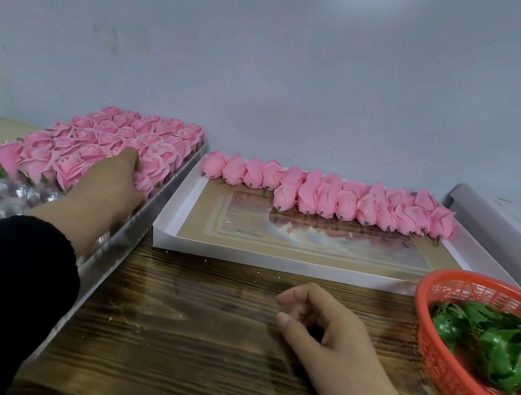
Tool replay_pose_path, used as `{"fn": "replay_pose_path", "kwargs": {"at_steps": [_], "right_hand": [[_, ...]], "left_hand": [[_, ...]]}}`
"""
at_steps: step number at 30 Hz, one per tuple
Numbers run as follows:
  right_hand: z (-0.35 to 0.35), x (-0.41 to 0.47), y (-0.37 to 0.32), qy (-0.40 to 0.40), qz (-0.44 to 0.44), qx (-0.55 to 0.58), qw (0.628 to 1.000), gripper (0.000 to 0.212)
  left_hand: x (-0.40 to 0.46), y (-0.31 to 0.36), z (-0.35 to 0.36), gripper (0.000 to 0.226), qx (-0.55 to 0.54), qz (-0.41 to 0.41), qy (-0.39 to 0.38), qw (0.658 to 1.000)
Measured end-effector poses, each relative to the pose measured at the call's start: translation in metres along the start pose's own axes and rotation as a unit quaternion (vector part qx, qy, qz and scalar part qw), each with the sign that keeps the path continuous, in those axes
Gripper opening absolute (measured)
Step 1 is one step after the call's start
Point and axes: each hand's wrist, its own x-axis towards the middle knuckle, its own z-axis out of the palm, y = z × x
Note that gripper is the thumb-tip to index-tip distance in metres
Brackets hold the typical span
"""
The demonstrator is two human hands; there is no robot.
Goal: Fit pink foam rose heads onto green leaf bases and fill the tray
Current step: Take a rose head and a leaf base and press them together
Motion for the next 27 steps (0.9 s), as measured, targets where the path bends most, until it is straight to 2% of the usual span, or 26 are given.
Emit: {"fn": "replay_pose_path", "kwargs": {"at_steps": [4,7,8,10,13,18,20,23,25,26,27], "right_hand": [[-0.001,0.000,-0.001,-0.011,0.004,-0.007,1.000,0.013],[-0.001,0.000,-0.001,-0.021,0.003,-0.016,1.000,0.012],[-0.001,0.000,-0.001,-0.020,0.002,-0.017,1.000,0.011],[0.000,0.001,-0.001,-0.016,0.000,-0.018,1.000,0.011],[0.000,0.000,0.000,-0.015,0.001,-0.013,1.000,0.011],[-0.001,0.000,0.000,-0.029,0.001,-0.021,0.999,0.011],[-0.002,0.000,0.000,-0.033,0.007,-0.021,0.999,0.011],[-0.002,0.000,0.002,-0.044,0.026,-0.016,0.999,0.012],[-0.001,0.002,0.004,-0.041,0.028,-0.017,0.999,0.016],[0.000,0.003,0.005,-0.038,0.031,-0.021,0.999,0.017],[0.001,0.003,0.006,-0.033,0.034,-0.025,0.999,0.018]], "left_hand": [[-0.008,0.009,-0.012,0.037,0.060,0.030,-0.016,0.998],[-0.010,0.024,-0.023,0.041,0.187,0.067,0.025,0.980],[-0.011,0.032,-0.026,0.039,0.200,0.082,0.044,0.975],[-0.012,0.050,-0.026,0.036,0.148,0.114,0.064,0.980],[-0.013,0.076,-0.008,0.026,-0.013,0.147,0.039,0.988],[-0.005,0.105,0.052,0.026,-0.159,0.104,-0.055,0.980],[0.002,0.111,0.073,0.026,-0.164,0.100,-0.072,0.979],[0.013,0.122,0.089,0.023,-0.086,0.086,-0.082,0.989],[0.018,0.131,0.094,0.030,-0.018,0.094,-0.044,0.994],[0.018,0.137,0.095,0.037,-0.009,0.093,-0.029,0.995],[0.018,0.144,0.095,0.041,-0.027,0.077,-0.045,0.996]]}}
